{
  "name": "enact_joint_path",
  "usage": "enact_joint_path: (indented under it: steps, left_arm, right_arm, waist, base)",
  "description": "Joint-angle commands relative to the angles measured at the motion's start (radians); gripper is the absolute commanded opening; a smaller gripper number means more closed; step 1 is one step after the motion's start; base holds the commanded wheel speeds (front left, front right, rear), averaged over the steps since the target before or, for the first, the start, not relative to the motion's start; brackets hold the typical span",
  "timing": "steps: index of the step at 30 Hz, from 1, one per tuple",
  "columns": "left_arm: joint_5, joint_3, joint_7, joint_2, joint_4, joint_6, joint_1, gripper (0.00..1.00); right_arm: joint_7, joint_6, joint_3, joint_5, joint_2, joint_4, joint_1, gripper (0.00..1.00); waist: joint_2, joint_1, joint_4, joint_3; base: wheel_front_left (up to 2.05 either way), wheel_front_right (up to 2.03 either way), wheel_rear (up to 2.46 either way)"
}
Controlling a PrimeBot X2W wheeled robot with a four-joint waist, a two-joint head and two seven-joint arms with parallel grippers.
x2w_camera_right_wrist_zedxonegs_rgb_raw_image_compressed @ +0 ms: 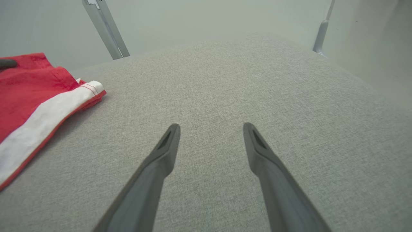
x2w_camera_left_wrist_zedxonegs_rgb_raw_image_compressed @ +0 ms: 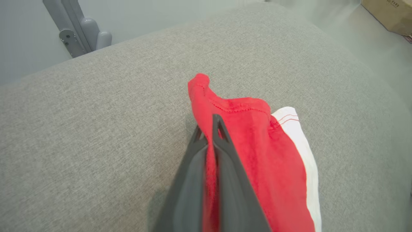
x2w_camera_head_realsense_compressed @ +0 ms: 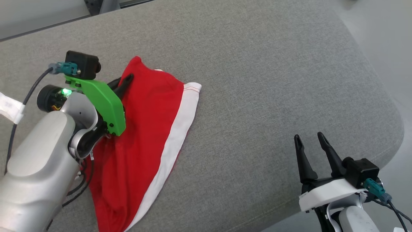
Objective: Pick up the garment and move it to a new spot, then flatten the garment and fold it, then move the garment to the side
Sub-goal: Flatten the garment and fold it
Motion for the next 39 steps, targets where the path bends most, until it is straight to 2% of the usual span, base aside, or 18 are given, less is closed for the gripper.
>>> enact_joint_path:
  steps: [1,6,10,14,15,19,24,28,32,35,39]
  left_arm:
    - [0.028,-0.006,-0.050,-0.009,0.030,-0.005,-0.023,1.00]
    - [0.059,-0.002,-0.220,-0.038,0.088,-0.010,-0.040,1.00]
    - [0.062,0.022,-0.320,-0.015,0.064,-0.003,0.012,1.00]
    - [0.044,0.075,-0.430,0.001,-0.011,0.064,0.110,1.00]
    - [0.044,0.075,-0.430,0.001,-0.011,0.064,0.110,1.00]
    - [0.020,0.114,-0.505,0.003,-0.112,0.141,0.265,1.00]
    - [0.006,0.117,-0.541,-0.032,-0.231,0.199,0.466,1.00]
    - [0.036,0.135,-0.555,-0.078,-0.288,0.221,0.589,1.00]
    - [0.101,0.172,-0.556,-0.144,-0.312,0.212,0.680,1.00]
    - [0.150,0.163,-0.555,-0.181,-0.291,0.188,0.726,1.00]
    - [0.171,0.116,-0.547,-0.203,-0.233,0.146,0.741,1.00]
  right_arm:
    - [-0.003,0.000,-0.003,0.002,-0.003,0.003,-0.013,1.00]
    - [-0.003,0.000,-0.024,-0.014,-0.003,0.006,-0.004,1.00]
    - [-0.003,0.000,-0.049,-0.040,-0.003,0.002,0.020,1.00]
    - [-0.003,0.000,-0.081,-0.071,-0.003,-0.007,0.043,1.00]
    - [-0.003,0.000,-0.081,-0.071,-0.003,-0.007,0.043,1.00]
    - [-0.003,0.000,-0.109,-0.098,-0.003,-0.018,0.067,1.00]
    - [-0.003,0.000,-0.124,-0.123,-0.003,-0.022,0.096,1.00]
    - [-0.003,0.000,-0.126,-0.134,-0.003,-0.027,0.117,1.00]
    - [-0.003,0.000,-0.121,-0.137,-0.003,-0.027,0.138,1.00]
    - [-0.003,0.000,-0.117,-0.141,-0.003,-0.025,0.149,1.00]
    - [-0.003,0.000,-0.104,-0.145,-0.003,-0.022,0.156,1.00]
  waist:
    - [0.0033,0.0000,0.001,0.005]
    - [0.0033,0.0000,0.029,-0.015]
    - [0.0033,0.0000,0.069,-0.053]
    - [0.0033,0.0000,0.119,-0.098]
    - [0.0033,0.0000,0.119,-0.098]
    - [0.0033,0.0000,0.173,-0.140]
    - [0.0033,0.0000,0.238,-0.182]
    - [0.0033,0.0000,0.283,-0.205]
    - [0.0033,0.0000,0.315,-0.226]
    - [0.0033,0.0000,0.329,-0.239]
    - [0.0033,0.0000,0.333,-0.247]
  base:
    - [0.00,0.00,0.00]
    - [0.00,0.00,0.00]
    - [0.00,0.00,0.00]
    - [0.00,0.00,0.00]
    - [0.00,0.00,0.00]
    - [0.00,0.00,0.00]
    - [0.00,0.00,0.00]
    - [0.00,0.00,0.00]
    - [0.00,0.00,0.00]
    - [0.00,0.00,0.00]
    - [0.00,0.00,0.00]
